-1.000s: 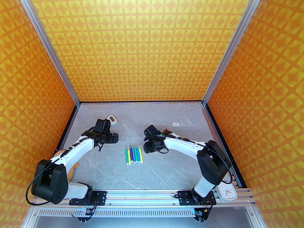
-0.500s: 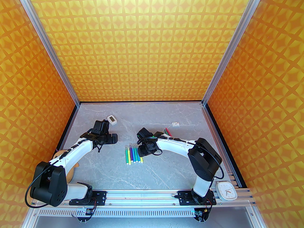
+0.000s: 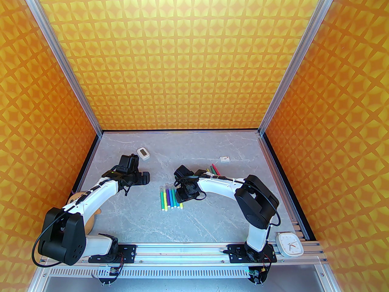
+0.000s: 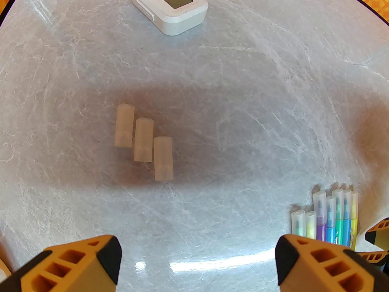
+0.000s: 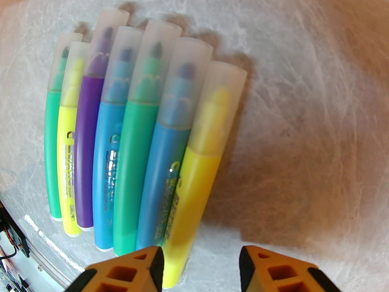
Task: Open the pen caps
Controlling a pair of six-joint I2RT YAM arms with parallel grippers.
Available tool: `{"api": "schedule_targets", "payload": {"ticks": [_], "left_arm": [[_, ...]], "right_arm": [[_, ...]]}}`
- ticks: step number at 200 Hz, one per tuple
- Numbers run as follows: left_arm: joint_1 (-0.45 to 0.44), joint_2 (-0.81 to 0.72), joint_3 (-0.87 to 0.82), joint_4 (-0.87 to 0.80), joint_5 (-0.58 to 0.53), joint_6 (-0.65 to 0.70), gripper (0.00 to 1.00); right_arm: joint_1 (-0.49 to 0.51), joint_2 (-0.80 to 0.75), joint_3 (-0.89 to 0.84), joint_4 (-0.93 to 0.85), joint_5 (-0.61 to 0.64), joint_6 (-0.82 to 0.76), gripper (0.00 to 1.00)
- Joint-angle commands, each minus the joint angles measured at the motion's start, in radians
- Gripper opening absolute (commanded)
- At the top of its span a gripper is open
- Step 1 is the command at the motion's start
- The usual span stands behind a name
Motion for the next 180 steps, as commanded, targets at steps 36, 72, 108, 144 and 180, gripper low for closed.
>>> {"api": "schedule_targets", "payload": {"ticks": [36, 72, 108, 144, 180], "left_arm": [[0.011, -0.024, -0.011, 0.005, 0.018, 0.01, 0.88], [0.013, -0.03, -0.013, 0.003, 0.019, 0.01, 0.88], [0.014, -0.037, -0.012, -0.003, 0.019, 0.01, 0.88], [0.016, -0.045, -0.011, -0.004, 0.018, 0.01, 0.88], [0.016, -0.049, -0.011, -0.009, 0.019, 0.01, 0.88]], "right_arm": [[0.012, 0.046, 0.005, -0.003, 0.01, 0.024, 0.43], [0.015, 0.057, 0.015, -0.042, 0.071, 0.017, 0.41], [0.015, 0.078, 0.027, -0.087, 0.135, 0.0, 0.39], [0.015, 0.1, 0.052, -0.145, 0.222, -0.029, 0.37], [0.016, 0.12, 0.071, -0.174, 0.269, -0.035, 0.35]]}}
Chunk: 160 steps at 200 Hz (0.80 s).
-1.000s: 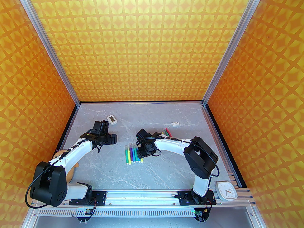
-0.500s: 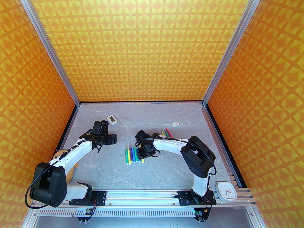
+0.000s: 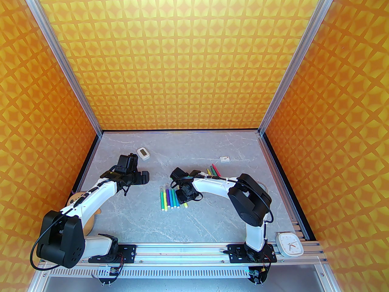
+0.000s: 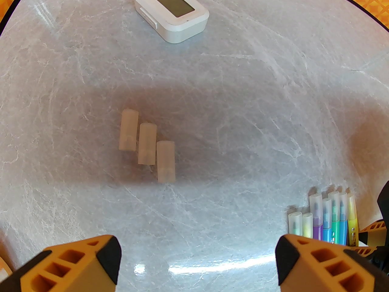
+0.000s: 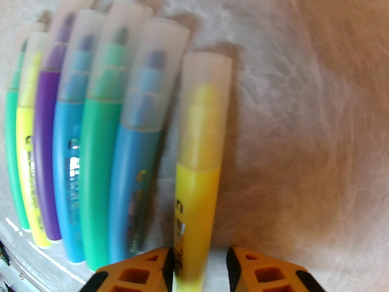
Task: Open the pen caps
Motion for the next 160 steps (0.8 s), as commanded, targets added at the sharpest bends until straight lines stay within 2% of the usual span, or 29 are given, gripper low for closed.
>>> {"api": "schedule_targets", "payload": {"ticks": [1, 62, 160], "left_arm": [[0.009, -0.023, -0.01, -0.008, 0.019, 0.009, 0.88], [0.011, -0.028, -0.007, -0.012, 0.017, 0.009, 0.88], [0.01, -0.056, -0.008, -0.018, 0.028, -0.002, 0.88]], "right_arm": [[-0.013, 0.048, 0.004, -0.084, 0.137, -0.019, 0.34], [-0.013, 0.078, 0.032, -0.12, 0.198, -0.031, 0.3], [-0.034, 0.125, 0.03, -0.038, 0.077, -0.071, 0.16]]}}
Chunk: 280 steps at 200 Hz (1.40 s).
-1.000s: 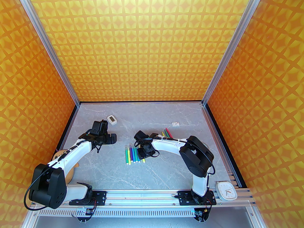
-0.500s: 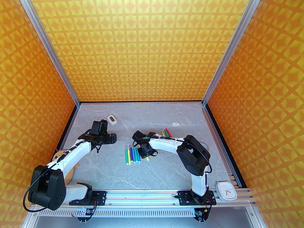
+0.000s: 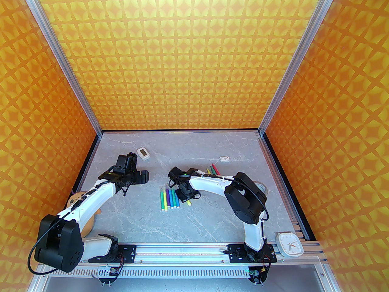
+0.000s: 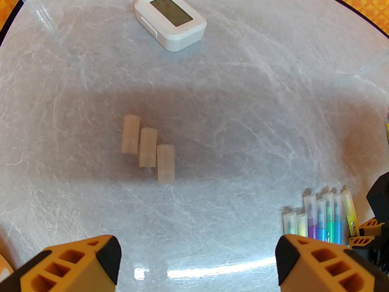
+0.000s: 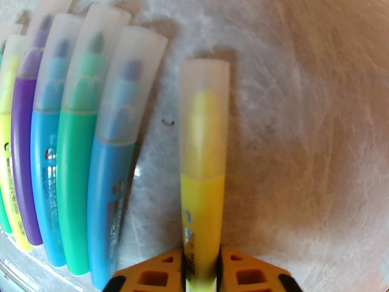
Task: Open the pen caps
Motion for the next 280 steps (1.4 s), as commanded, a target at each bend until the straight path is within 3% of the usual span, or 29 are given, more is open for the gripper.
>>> {"api": "schedule_targets", "payload": {"ticks": [1, 80, 166, 280], "left_arm": [[0.011, -0.017, -0.007, -0.012, 0.029, -0.002, 0.88], [0.009, 0.03, -0.013, 0.089, 0.193, -0.056, 0.88], [-0.032, 0.101, -0.005, 0.3, 0.471, -0.189, 0.83], [-0.111, 0.208, 0.016, 0.526, 0.707, -0.281, 0.74]], "right_arm": [[-0.031, 0.077, -0.039, 0.038, 0.024, -0.017, 0.16], [-0.093, -0.053, -0.076, 0.084, -0.017, -0.053, 0.09], [-0.154, -0.257, -0.197, 0.256, -0.213, -0.108, 0.06], [-0.165, -0.356, -0.208, 0.353, -0.372, -0.137, 0.02]]}}
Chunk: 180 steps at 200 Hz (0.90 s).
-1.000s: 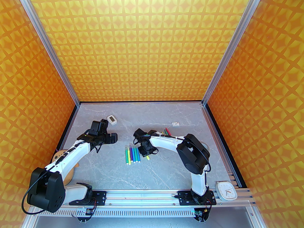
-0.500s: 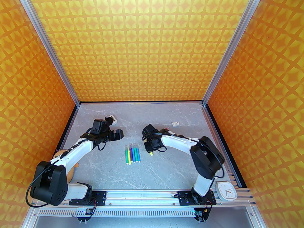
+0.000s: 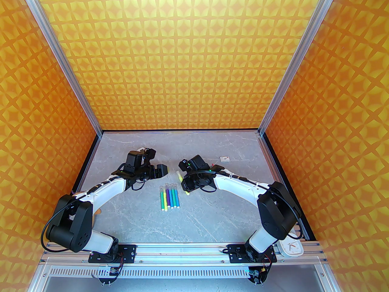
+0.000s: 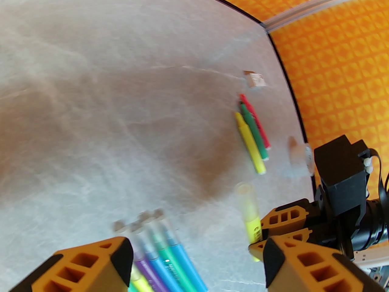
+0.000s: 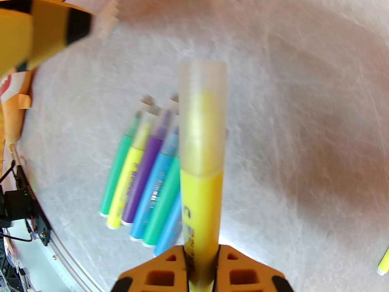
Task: Open the pen caps
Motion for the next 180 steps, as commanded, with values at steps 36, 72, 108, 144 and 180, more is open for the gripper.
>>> {"api": "schedule_targets", "payload": {"ticks": [36, 72, 108, 144, 180], "left_arm": [[-0.03, 0.04, 0.005, 0.156, 0.141, -0.061, 0.71], [-0.041, 0.059, 0.004, 0.199, 0.175, -0.079, 0.67], [-0.047, 0.083, 0.011, 0.226, 0.194, -0.098, 0.63], [-0.05, 0.109, 0.022, 0.246, 0.208, -0.112, 0.59], [-0.052, 0.12, 0.026, 0.294, 0.225, -0.143, 0.56]], "right_arm": [[-0.003, -0.027, 0.026, 0.03, -0.056, -0.032, 0.01], [-0.003, -0.033, 0.043, 0.031, -0.055, -0.037, 0.0], [-0.004, -0.044, 0.053, 0.037, -0.076, -0.037, 0.0], [-0.003, -0.058, 0.05, 0.045, -0.103, -0.037, 0.0], [-0.003, -0.065, 0.04, 0.047, -0.113, -0.04, 0.0]]}}
